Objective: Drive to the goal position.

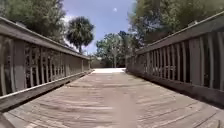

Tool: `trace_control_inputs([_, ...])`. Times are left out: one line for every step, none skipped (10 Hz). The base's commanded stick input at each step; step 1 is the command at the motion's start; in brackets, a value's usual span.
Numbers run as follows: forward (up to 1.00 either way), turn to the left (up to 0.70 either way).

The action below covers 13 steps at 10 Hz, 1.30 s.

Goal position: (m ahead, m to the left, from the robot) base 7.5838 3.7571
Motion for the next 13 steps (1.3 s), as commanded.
trace_control_inputs([0.50, 0.00])
trace_control_inputs([0.50, 0.00])
trace_control_inputs([0.50, 0.00])
trace_control_inputs([0.50, 0.00])
trace_control_inputs([0.50, 0.00])
trace_control_inputs([0.50, 0.00])
trace_control_inputs([0.50, 0.00])
trace_control_inputs([0.50, 0.00])
trace_control_inputs([0.50, 0.00])
trace_control_inputs([0.50, 0.00])
trace_control_inputs([0.50, 0.00])
trace_control_inputs([0.50, 0.00])
trace_control_inputs([0.50, 0.00])
